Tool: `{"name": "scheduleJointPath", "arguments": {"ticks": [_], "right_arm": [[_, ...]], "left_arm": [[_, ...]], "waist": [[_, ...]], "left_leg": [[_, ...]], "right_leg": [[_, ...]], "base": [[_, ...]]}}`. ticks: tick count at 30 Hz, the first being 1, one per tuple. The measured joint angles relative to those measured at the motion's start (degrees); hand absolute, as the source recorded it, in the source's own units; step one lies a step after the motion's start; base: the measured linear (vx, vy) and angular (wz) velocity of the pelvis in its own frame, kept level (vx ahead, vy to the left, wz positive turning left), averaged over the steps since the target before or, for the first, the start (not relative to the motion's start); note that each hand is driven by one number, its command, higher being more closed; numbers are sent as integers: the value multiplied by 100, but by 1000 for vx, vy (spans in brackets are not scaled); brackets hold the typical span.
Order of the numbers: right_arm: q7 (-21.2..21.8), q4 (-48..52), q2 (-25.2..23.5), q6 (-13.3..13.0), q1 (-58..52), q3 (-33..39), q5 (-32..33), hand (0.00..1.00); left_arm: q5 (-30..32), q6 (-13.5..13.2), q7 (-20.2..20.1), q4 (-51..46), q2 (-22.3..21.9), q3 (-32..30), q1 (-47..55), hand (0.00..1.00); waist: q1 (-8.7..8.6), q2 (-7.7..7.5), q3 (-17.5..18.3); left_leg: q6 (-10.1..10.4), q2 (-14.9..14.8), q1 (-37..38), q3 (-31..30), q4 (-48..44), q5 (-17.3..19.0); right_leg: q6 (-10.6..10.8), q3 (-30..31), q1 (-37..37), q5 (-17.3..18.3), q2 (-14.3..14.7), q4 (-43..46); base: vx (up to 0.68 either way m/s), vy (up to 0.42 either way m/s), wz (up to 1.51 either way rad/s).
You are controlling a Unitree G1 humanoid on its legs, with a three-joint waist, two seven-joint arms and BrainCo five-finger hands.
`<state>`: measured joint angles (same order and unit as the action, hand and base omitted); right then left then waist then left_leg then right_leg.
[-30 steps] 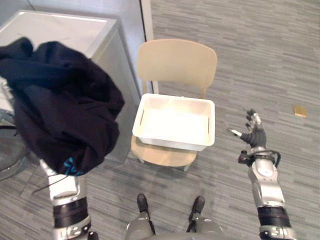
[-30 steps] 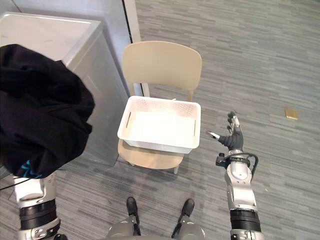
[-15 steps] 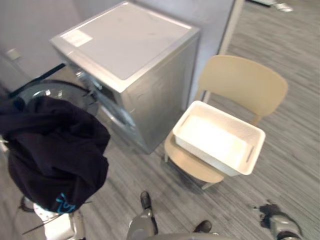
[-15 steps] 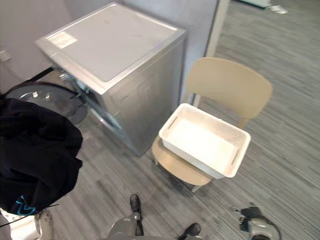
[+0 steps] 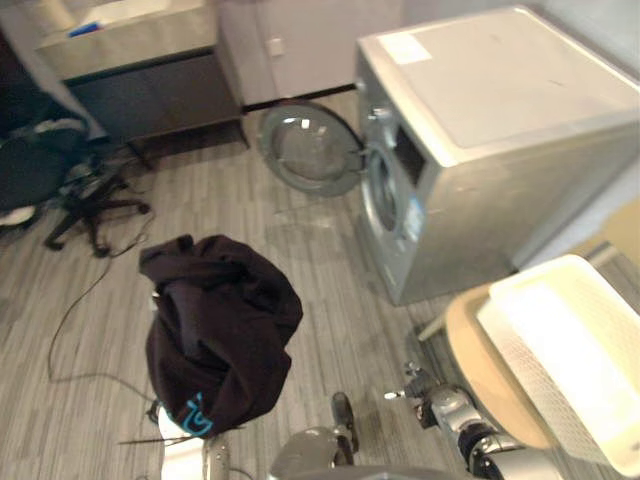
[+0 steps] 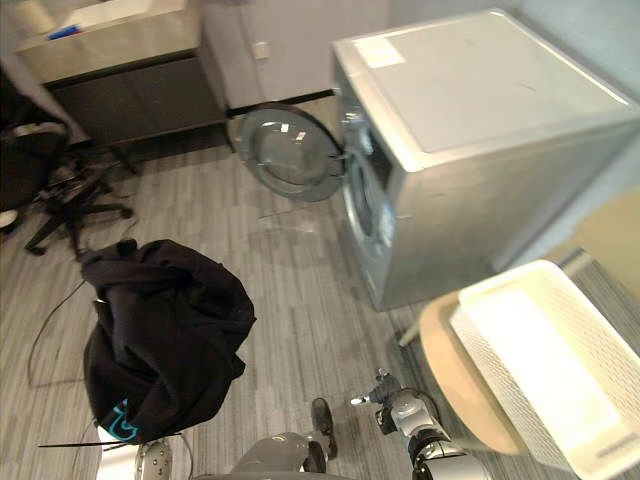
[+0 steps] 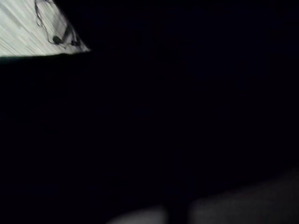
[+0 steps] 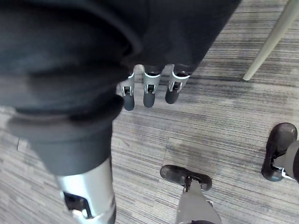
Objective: Pick up the laundry basket with both hands and put the clothes into the washing machine.
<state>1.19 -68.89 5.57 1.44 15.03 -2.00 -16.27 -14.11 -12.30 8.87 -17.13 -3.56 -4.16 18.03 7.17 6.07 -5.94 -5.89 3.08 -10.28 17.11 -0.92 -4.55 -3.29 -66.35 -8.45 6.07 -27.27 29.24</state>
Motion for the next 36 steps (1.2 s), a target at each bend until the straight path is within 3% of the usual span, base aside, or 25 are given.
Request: {"name": "scheduleJointPath", "arguments": {"ticks": [1,2,3,4,5,6,7,10,12,14,15,18,20,21,22,23,24,25,27,29,31,33,34,35,36], "right_arm": [[-1,56,-15,-6,-148,227,11,0],[-1,133,-60,-7,-280,414,41,0],[-8,249,-106,-9,-429,462,115,0],[-7,307,-188,-28,-542,602,154,0],[-23,485,-411,-69,-749,808,290,0],[-7,807,-449,-124,-1093,878,436,0],[-28,951,-447,-132,-1132,942,521,0],[-101,1206,-365,-137,-1460,1249,848,0],[-130,1230,-404,-108,-1615,1554,1010,0],[-138,1233,-398,-102,-1658,1589,1078,0],[-136,1187,-412,-87,-1673,1657,1113,0],[-98,1171,-488,-85,-1796,1789,1181,0],[-105,1194,-483,-87,-1926,1929,1223,0],[-105,1201,-516,-87,-1955,1928,1239,0],[-113,1220,-505,-82,-1952,1887,1263,0],[-123,1333,-483,-73,-1993,1776,1344,0],[-137,1429,-472,-69,-2010,1693,1370,0],[-158,1516,-476,-67,-2028,1497,1403,0],[-199,1397,-557,-88,-1885,1276,1400,0],[-216,1340,-589,-80,-1777,1109,1394,0],[-213,1280,-622,-80,-1727,861,1385,0],[-206,1108,-604,-99,-1640,553,1333,0],[-199,1124,-490,-104,-1633,508,1321,0],[-204,1070,-473,-96,-1555,407,1286,0],[-195,1070,-652,-106,-1567,322,1215,0]], "left_arm": [[-2,20,-40,262,78,235,-103,100],[-2,56,-102,470,171,477,-200,100],[5,69,-151,626,228,610,-189,100],[5,82,-166,704,252,635,-166,100],[8,67,-241,663,446,700,-123,100],[9,60,-277,732,461,838,-146,100],[9,113,-286,826,443,861,-176,100],[9,240,-387,882,462,1260,-100,100],[10,243,-401,872,435,1381,-143,100],[12,265,-397,876,448,1378,-143,100],[14,291,-394,880,457,1378,-143,100],[25,308,-398,890,471,1484,-164,100],[38,313,-458,892,471,1617,-120,100],[48,317,-474,894,471,1614,-105,100],[80,355,-498,903,472,1566,-117,100],[80,390,-503,908,411,1456,-65,100],[80,404,-503,917,373,1428,-30,100],[79,416,-498,981,309,1318,24,100],[78,430,-493,1098,320,1282,61,100],[78,453,-497,1104,311,1221,67,100],[78,460,-499,1124,324,1069,73,100],[76,461,-483,1126,317,812,76,100],[76,457,-469,1123,245,748,92,100],[73,449,-444,1191,201,654,114,100],[67,457,-337,1250,358,505,158,100]], "waist": [[-78,-7,-98],[-164,17,-216],[-228,24,-253],[-292,-87,-272],[-499,-559,-350],[-447,-452,-427],[-364,-576,-438],[-515,-548,-290],[-626,-571,-240],[-627,-621,-211],[-611,-638,-174],[-640,-699,-22],[-643,-527,218],[-641,-550,319],[-700,-492,307],[-690,-441,274],[-622,-423,270],[-535,-408,266],[-479,-560,213],[-469,-573,161],[-428,-627,49],[-307,-679,-41],[-300,-494,-64],[-268,-432,-106],[-253,-644,-128]], "left_leg": [[-33,205,155,-407,27,-14],[-78,298,333,-722,126,50],[4,322,483,-812,268,211],[448,401,556,-804,313,541],[-378,473,19,-796,-1792,1133],[-22,122,42,-1205,-2490,1786],[33,276,164,-1377,-2486,1907],[20,366,417,-1744,-2018,1890],[241,176,638,-1727,-1707,1725],[271,132,798,-1643,-1693,1703],[210,131,882,-1600,-1653,1762],[331,70,1228,-1598,-1527,2045],[576,-334,1383,-1550,-1637,2370],[668,-458,1409,-1502,-1811,2421],[866,-690,1049,-1436,-2825,2428],[1382,-926,579,-1361,-4238,2149],[1599,-1083,331,-1353,-4886,1940],[1579,-1370,0,-1177,-5804,1945],[1085,-1839,-447,-775,-6228,2186],[852,-2036,-828,-762,-5840,2327],[816,-1933,-990,-1033,-4950,2348],[971,-1443,-961,-1989,-3048,2092],[1003,-1407,-775,-2516,-2144,1867],[1449,-1376,-575,-2567,-1995,1134],[1414,-1138,-462,-2510,-2037,1166]], "right_leg": [[-19,1173,219,287,-35,688],[179,2408,622,535,367,1337],[286,3072,954,675,792,1698],[287,3408,1191,697,934,1801],[311,3787,1610,701,771,2035],[454,3946,1815,852,988,2130],[436,4165,1940,959,1009,2029],[485,4118,2327,1032,1244,1148],[501,3928,2376,925,1340,237],[426,3812,2360,692,1320,-153],[355,3699,2336,554,1316,-403],[65,3399,2144,120,1431,-898],[0,3185,1899,-125,1841,-1144],[0,3148,1803,-160,1963,-1243],[-99,3078,1580,-231,2198,-1384],[-127,3174,1287,-238,2454,-1625],[-138,3304,1133,-229,2568,-1739],[-152,3535,882,-219,2728,-1927],[-161,3933,590,-180,2762,-2192],[-92,4244,428,-136,2769,-2394],[40,4545,261,-70,2655,-2419],[436,5022,274,211,2390,-2163],[620,5205,298,329,2414,-2042],[793,5403,272,396,2430,-1921],[841,5643,290,398,2220,-1871]], "base": [[-31,169,181],[-50,150,202],[-38,79,157],[58,0,158],[138,-84,148],[147,-66,121],[100,-62,85],[160,-51,115],[240,-128,102],[199,-127,37],[220,-139,4],[327,-172,-10],[540,-209,-27],[519,-161,-25],[532,-169,-36],[502,-170,-54],[461,-150,-97],[409,-108,-98],[387,-60,-100],[284,87,-78],[309,303,-74],[217,383,-97],[206,449,-106],[273,478,-102],[267,344,-82]]}}
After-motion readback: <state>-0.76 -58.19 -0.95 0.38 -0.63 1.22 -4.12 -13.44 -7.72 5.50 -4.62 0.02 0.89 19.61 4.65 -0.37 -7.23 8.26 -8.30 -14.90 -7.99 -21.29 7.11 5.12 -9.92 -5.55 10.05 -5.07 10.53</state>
